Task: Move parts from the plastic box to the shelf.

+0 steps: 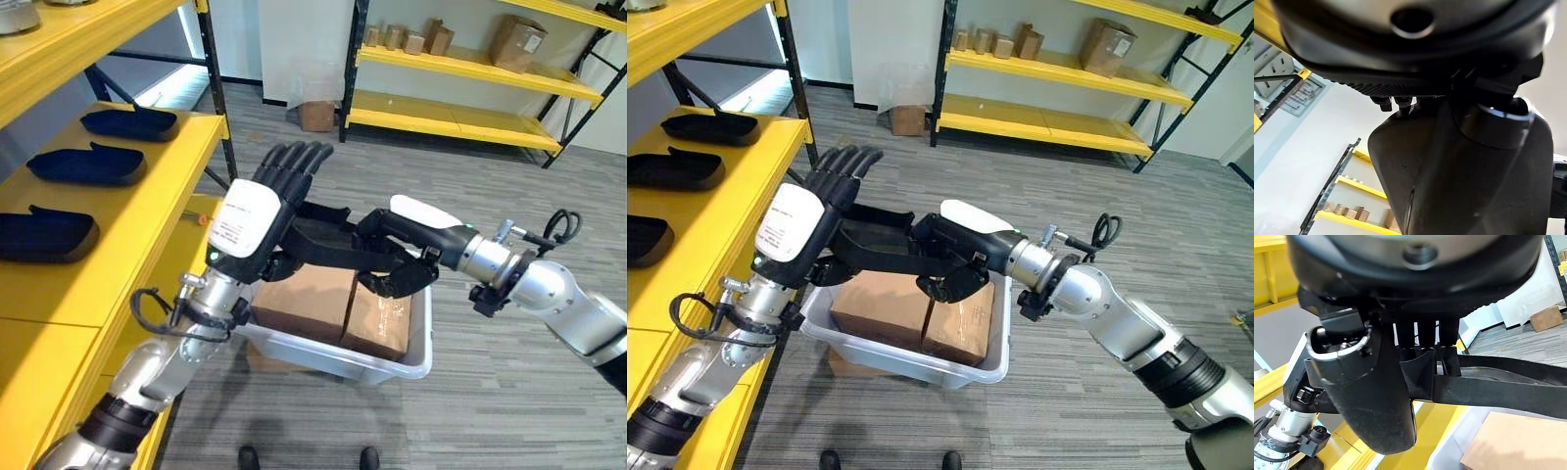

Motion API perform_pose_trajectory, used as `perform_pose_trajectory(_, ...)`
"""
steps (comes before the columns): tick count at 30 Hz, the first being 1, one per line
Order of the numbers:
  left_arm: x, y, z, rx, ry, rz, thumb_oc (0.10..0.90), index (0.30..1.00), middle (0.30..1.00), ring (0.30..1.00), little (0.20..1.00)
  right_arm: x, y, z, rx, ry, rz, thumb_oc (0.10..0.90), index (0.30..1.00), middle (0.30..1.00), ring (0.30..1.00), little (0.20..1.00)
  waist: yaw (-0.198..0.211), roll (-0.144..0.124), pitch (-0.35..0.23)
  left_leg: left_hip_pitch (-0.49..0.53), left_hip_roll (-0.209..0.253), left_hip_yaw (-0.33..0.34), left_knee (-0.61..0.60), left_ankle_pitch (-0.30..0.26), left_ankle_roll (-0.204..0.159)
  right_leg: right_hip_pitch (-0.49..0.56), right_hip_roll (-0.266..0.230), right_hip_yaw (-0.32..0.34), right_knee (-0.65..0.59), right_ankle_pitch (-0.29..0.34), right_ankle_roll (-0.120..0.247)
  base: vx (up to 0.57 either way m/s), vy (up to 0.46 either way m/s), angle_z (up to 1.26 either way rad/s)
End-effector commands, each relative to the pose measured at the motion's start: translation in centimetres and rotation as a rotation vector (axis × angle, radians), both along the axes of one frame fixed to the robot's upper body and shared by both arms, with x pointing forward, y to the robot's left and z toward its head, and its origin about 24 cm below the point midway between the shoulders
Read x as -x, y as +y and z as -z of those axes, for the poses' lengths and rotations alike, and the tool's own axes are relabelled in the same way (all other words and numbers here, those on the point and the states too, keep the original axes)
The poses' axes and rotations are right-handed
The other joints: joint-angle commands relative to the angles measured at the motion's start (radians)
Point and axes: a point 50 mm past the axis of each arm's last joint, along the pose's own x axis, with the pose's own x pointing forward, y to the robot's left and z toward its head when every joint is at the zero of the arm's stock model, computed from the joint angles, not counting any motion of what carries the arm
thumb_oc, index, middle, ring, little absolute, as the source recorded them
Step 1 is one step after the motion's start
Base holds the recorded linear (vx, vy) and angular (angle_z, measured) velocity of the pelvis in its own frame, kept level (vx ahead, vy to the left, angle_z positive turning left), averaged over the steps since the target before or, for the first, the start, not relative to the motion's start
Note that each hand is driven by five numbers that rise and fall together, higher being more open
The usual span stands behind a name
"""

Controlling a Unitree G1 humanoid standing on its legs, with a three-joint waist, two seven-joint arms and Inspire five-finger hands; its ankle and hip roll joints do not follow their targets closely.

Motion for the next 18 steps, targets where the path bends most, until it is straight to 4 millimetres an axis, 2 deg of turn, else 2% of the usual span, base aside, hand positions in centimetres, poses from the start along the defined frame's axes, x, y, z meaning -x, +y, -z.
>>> perform_pose_trajectory(1,0.57,-2.59,-4.08,-0.023,-0.181,0.178,0.9,1.0,1.0,1.0,1.0,-0.12,1.58,-6.05,-0.134,-0.211,-0.092,0.4,0.3,0.3,0.3,0.3,0.011,0.001,-0.104,0.09,0.098,0.019,-0.002,-0.091,-0.072,-0.001,-0.081,-0.014,0.012,0.0,0.072,0.01,0.009,-0.07)
perform_pose_trajectory(5,0.63,-2.71,-3.96,-0.019,-0.17,0.188,0.9,1.0,1.0,1.0,1.0,-0.16,1.53,-5.99,-0.135,-0.21,-0.089,0.4,0.3,0.3,0.3,0.3,0.011,0.001,-0.103,0.088,0.098,0.018,-0.002,-0.092,-0.071,-0.002,-0.082,-0.012,0.012,0.001,0.072,0.0,0.002,-0.02)
perform_pose_trajectory(6,0.63,-2.72,-3.91,-0.015,-0.167,0.189,0.696,0.715,0.715,0.715,0.715,-0.19,1.48,-5.95,-0.137,-0.209,-0.087,0.4,0.3,0.3,0.3,0.3,0.01,0.001,-0.103,0.088,0.098,0.018,-0.002,-0.092,-0.07,-0.002,-0.082,-0.012,0.012,0.001,0.072,0.0,0.0,0.0)
perform_pose_trajectory(7,0.64,-2.7,-3.9,-0.014,-0.165,0.188,0.451,0.371,0.371,0.371,0.371,-0.19,1.43,-5.94,-0.135,-0.21,-0.085,0.4,0.3,0.3,0.3,0.3,0.01,0.001,-0.103,0.089,0.098,0.019,-0.002,-0.091,-0.07,-0.002,-0.082,-0.012,0.012,0.0,0.072,0.0,0.0,0.0)
perform_pose_trajectory(8,0.66,-2.7,-3.85,-0.013,-0.161,0.189,0.4,0.3,0.3,0.3,0.3,-0.18,1.43,-5.93,-0.135,-0.209,-0.085,0.4,0.3,0.3,0.3,0.3,0.01,0.002,-0.103,0.089,0.097,0.02,-0.002,-0.091,-0.07,-0.002,-0.082,-0.011,0.012,0.0,0.072,0.0,0.0,0.0)
perform_pose_trajectory(18,0.48,-2.35,-3.3,0.024,-0.117,0.173,0.4,0.3,0.3,0.3,0.3,-0.24,1.23,-5.88,-0.144,-0.209,-0.073,0.4,0.3,0.3,0.3,0.3,0.012,0.003,-0.101,0.089,0.096,0.018,-0.002,-0.09,-0.068,-0.001,-0.081,-0.01,0.011,0.0,0.07,0.0,0.0,0.0)
